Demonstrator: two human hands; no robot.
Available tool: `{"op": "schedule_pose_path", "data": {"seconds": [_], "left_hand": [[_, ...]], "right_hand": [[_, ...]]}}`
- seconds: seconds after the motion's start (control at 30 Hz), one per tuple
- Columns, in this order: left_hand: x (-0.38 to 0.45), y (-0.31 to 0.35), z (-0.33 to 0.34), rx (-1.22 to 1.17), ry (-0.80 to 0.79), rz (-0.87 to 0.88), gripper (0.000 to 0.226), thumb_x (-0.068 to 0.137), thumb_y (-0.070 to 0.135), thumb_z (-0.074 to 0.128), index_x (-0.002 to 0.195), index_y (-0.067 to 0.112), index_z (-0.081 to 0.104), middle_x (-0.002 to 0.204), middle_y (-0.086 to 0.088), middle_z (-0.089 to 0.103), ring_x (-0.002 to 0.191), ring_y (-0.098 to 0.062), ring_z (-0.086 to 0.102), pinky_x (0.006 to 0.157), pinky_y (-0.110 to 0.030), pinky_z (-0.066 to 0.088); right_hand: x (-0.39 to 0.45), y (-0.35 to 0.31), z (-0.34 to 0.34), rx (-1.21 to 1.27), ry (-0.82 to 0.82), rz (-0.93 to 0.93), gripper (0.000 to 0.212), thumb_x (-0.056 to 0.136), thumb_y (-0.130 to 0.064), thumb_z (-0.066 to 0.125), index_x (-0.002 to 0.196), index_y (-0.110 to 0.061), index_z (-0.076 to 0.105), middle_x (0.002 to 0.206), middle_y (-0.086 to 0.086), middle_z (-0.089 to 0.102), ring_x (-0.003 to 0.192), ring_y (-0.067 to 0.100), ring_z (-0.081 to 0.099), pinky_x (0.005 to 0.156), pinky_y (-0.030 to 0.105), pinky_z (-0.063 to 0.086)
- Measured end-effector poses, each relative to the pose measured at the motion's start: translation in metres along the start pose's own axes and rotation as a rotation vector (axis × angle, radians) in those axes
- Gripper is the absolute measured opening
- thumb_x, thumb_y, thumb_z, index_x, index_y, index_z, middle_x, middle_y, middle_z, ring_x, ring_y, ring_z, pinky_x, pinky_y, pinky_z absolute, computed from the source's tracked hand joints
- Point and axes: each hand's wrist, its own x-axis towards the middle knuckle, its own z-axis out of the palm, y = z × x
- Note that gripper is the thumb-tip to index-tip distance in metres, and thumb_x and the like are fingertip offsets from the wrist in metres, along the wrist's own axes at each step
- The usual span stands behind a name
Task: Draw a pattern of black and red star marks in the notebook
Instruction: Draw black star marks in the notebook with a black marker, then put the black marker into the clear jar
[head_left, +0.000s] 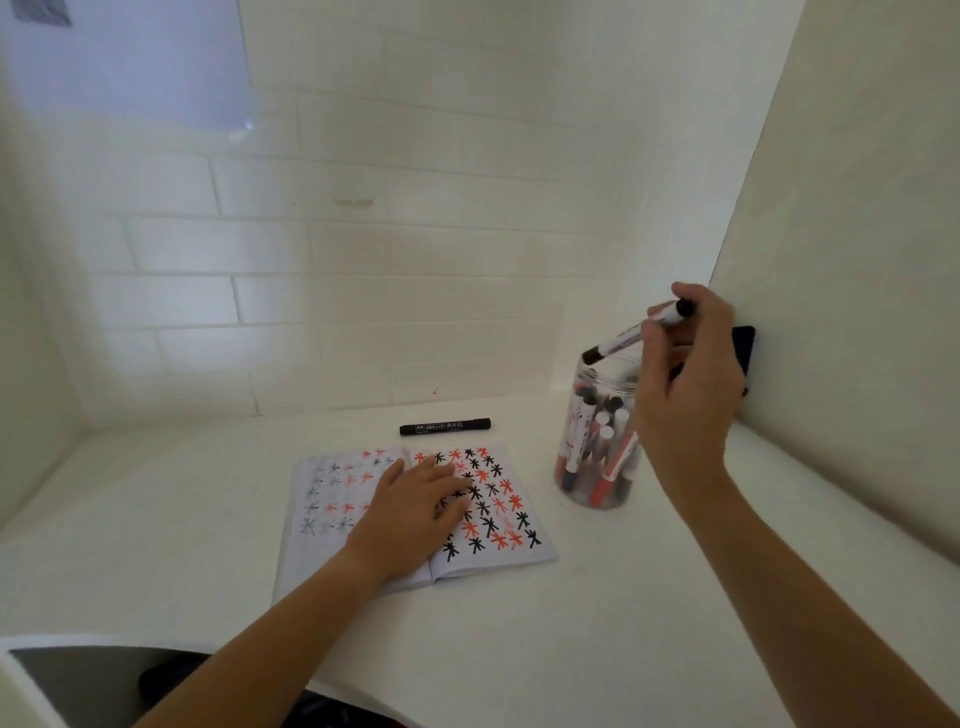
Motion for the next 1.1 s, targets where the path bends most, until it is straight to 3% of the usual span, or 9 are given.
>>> {"op": "schedule_pose_path", "data": {"seconds": [0.17,0.3,0.47,0.63,0.8,0.87,0.93,1.0,1.1], "left_hand": [[0.001,-0.002,0.000,0.002,0.005,-0.001,0.041,0.105,0.051,0.035,0.142,0.042,0.050,0.156,0.014,0.039,0.150,-0.006,0.021,0.124,-0.038,-0.001],[0.001,-0.001,0.000,0.000,0.012,0.000,0.041,0.105,0.050,0.036,0.142,0.041,0.051,0.156,0.014,0.040,0.149,-0.006,0.022,0.124,-0.039,0.001],[0.002,-0.002,0.002,-0.001,0.017,-0.007,0.041,0.105,0.048,0.036,0.142,0.040,0.051,0.156,0.014,0.040,0.149,-0.006,0.022,0.124,-0.039,-0.001],[0.002,-0.002,0.003,-0.001,0.015,0.002,0.042,0.105,0.048,0.035,0.143,0.039,0.050,0.157,0.013,0.039,0.150,-0.008,0.021,0.124,-0.039,-0.002],[0.002,-0.003,0.005,-0.019,0.033,0.006,0.041,0.105,0.047,0.036,0.142,0.039,0.051,0.156,0.013,0.041,0.150,-0.008,0.023,0.125,-0.039,-0.002],[0.003,-0.004,0.006,-0.016,0.043,0.009,0.041,0.104,0.047,0.036,0.142,0.039,0.052,0.155,0.013,0.042,0.149,-0.007,0.024,0.125,-0.040,-0.001],[0.004,-0.004,0.007,-0.011,0.061,0.017,0.041,0.104,0.047,0.037,0.140,0.039,0.054,0.153,0.013,0.044,0.147,-0.007,0.027,0.125,-0.042,0.002],[0.004,-0.003,0.007,-0.010,0.074,0.026,0.041,0.103,0.046,0.036,0.137,0.038,0.056,0.151,0.013,0.047,0.145,-0.006,0.031,0.125,-0.044,0.004],[0.004,-0.002,0.007,-0.009,0.087,0.042,0.041,0.102,0.045,0.037,0.136,0.037,0.057,0.148,0.013,0.049,0.142,-0.006,0.033,0.124,-0.043,0.005]], "right_hand": [[0.012,0.036,0.017,-0.279,-0.131,-0.075,0.029,0.107,-0.015,0.050,0.135,-0.012,0.055,0.105,0.004,0.065,0.091,0.021,0.061,0.079,0.035,0.053],[0.004,0.051,0.025,-0.618,-0.420,-0.042,0.035,0.106,-0.036,0.041,0.119,-0.014,0.065,0.094,0.008,0.073,0.086,0.029,0.066,0.086,0.047,0.052],[-0.009,0.051,0.034,-0.705,-0.373,-0.062,0.052,0.104,-0.044,0.035,0.114,-0.012,0.074,0.110,0.008,0.076,0.103,0.031,0.068,0.098,0.049,0.045],[-0.011,0.040,0.050,-0.916,-0.449,0.069,0.072,0.107,-0.052,0.024,0.069,-0.009,0.069,0.074,0.007,0.068,0.088,0.031,0.066,0.118,0.059,0.029],[-0.025,0.031,0.071,-0.749,-0.227,-0.261,0.028,0.102,-0.028,0.049,0.114,-0.010,0.068,0.129,0.013,0.065,0.124,0.033,0.059,0.120,0.059,0.028],[-0.034,0.019,0.090,-0.457,-0.372,-0.394,0.023,0.098,-0.019,0.048,0.107,-0.010,0.067,0.115,0.010,0.067,0.108,0.027,0.062,0.102,0.049,0.049],[-0.048,0.010,0.112,-0.332,-0.709,-0.356,0.027,0.099,-0.020,0.041,0.106,-0.011,0.066,0.098,0.003,0.066,0.091,0.020,0.062,0.081,0.038,0.056],[-0.065,0.015,0.140,-0.387,-0.990,-0.239,0.029,0.103,-0.016,0.043,0.123,-0.013,0.063,0.111,0.003,0.066,0.104,0.022,0.061,0.086,0.034,0.052],[-0.082,0.037,0.175,-0.442,-1.148,-0.071,0.050,0.100,-0.001,0.047,0.148,-0.014,0.048,0.143,0.006,0.057,0.131,0.025,0.051,0.103,0.036,0.045]]}}
